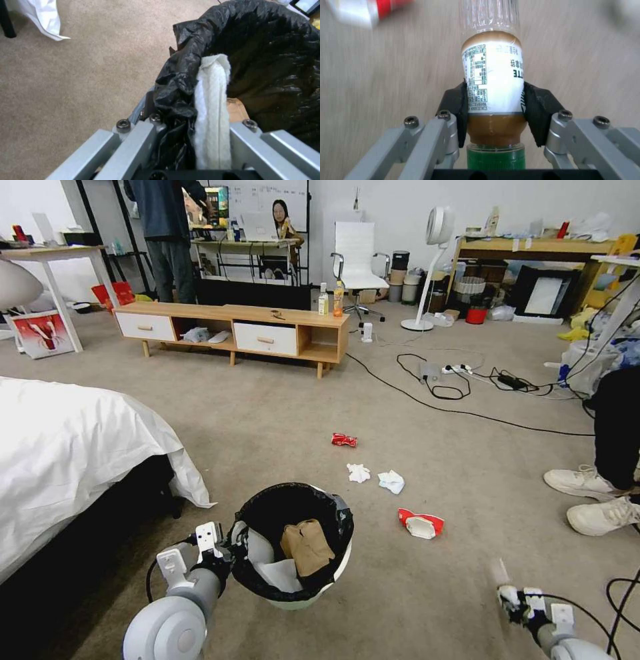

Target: Pick up the trash bin and place the garbage on the floor into it.

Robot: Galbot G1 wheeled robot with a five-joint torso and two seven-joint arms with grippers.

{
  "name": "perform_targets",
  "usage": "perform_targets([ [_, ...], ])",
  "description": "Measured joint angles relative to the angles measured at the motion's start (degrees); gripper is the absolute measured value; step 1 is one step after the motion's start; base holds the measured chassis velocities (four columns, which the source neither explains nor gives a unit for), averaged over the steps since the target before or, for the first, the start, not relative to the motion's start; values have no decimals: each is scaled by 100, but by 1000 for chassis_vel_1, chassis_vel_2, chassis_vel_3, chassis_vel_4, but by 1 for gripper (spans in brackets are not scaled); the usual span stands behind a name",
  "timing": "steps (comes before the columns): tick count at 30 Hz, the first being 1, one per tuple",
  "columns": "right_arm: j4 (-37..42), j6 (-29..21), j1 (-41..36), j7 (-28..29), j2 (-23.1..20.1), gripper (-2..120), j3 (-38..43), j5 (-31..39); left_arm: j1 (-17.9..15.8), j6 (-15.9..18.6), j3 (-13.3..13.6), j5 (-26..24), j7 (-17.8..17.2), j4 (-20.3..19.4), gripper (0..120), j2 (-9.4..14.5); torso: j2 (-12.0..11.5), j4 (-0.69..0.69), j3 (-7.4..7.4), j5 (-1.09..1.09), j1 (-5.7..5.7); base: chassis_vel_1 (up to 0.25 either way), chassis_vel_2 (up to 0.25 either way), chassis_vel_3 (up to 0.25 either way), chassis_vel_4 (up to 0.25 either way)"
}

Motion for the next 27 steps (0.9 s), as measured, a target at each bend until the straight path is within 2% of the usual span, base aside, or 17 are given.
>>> perform_targets([
  [2,282,146,-34,27,-30,34,129,-156,-10,3,0,-4,-9,-1,7,4,0,0,0,0,0,0,0,0,0],
  [4,1001,320,-143,26,-119,34,362,-234,-29,14,1,-14,-22,-1,7,25,0,0,0,-2,0,0,0,0,0],
  [5,1001,320,-143,26,-119,34,362,-234,-29,14,1,-14,-22,-1,7,25,0,0,0,-2,0,0,0,0,0],
  [8,1890,582,-238,6,-203,34,495,-211,-55,19,-6,-22,-29,-1,7,43,0,0,0,-1,0,0,0,0,0],
  [11,2139,654,-256,6,-219,34,496,-173,-60,20,-8,-23,-30,-1,7,48,0,0,0,-2,0,0,0,0,0],
  [13,2919,881,-289,-43,-235,34,387,-49,-77,23,-15,-33,-30,4,7,56,0,0,0,-2,0,0,0,0,0],
  [15,3180,920,-300,-63,-235,34,320,-9,-80,24,-18,-34,-30,7,7,58,0,0,0,-2,0,0,0,0,0],
  [16,3668,999,-322,-126,-233,34,158,57,-83,27,-20,-37,-31,11,7,65,0,1,0,-2,0,0,0,0,0],
  [21,4277,1188,-347,-340,-224,34,-192,88,-84,31,-22,-41,-32,13,7,73,0,1,0,-2,0,0,0,0,0],
  [24,4870,1312,-373,-585,-241,34,-730,81,-83,37,-22,-47,-32,1,7,91,0,0,0,-2,0,0,0,0,0],
  [27,4988,1329,-380,-669,-255,34,-852,80,-81,37,-23,-49,-33,-2,7,98,0,0,0,-2,0,0,0,0,0],
])
